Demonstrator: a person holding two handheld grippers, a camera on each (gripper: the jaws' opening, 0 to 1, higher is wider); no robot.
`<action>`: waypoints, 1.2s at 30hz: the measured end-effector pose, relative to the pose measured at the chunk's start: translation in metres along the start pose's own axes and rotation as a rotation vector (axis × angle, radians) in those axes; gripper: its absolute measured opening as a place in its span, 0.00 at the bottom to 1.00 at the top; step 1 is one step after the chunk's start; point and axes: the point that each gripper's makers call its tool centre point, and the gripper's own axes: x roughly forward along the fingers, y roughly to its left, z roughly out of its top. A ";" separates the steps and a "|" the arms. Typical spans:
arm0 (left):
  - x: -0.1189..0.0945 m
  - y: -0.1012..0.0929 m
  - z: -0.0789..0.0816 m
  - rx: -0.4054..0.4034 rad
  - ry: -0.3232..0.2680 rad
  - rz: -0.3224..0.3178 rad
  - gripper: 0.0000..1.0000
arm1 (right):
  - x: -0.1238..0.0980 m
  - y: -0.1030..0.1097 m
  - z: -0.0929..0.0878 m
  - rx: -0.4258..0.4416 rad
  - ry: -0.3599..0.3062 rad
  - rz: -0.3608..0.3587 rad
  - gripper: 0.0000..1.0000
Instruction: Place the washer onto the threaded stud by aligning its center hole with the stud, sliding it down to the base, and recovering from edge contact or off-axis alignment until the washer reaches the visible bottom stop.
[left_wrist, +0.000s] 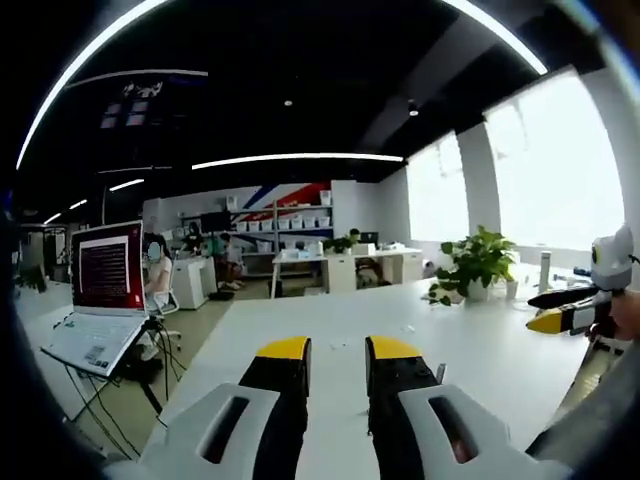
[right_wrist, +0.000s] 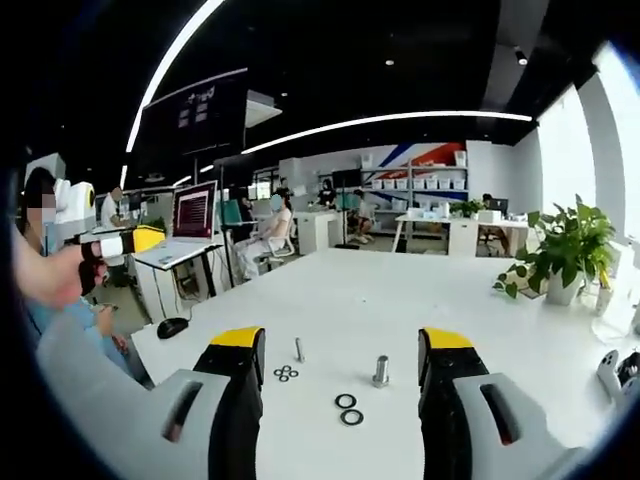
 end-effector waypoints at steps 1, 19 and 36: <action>0.000 0.001 -0.002 0.000 -0.001 0.000 0.20 | -0.001 0.000 0.003 0.003 -0.013 -0.005 0.64; 0.011 -0.014 -0.010 0.002 -0.001 -0.035 0.21 | 0.006 -0.008 0.007 0.003 -0.062 -0.059 0.65; 0.025 -0.020 -0.033 -0.005 0.052 -0.026 0.20 | 0.008 -0.010 0.003 -0.002 -0.048 -0.065 0.64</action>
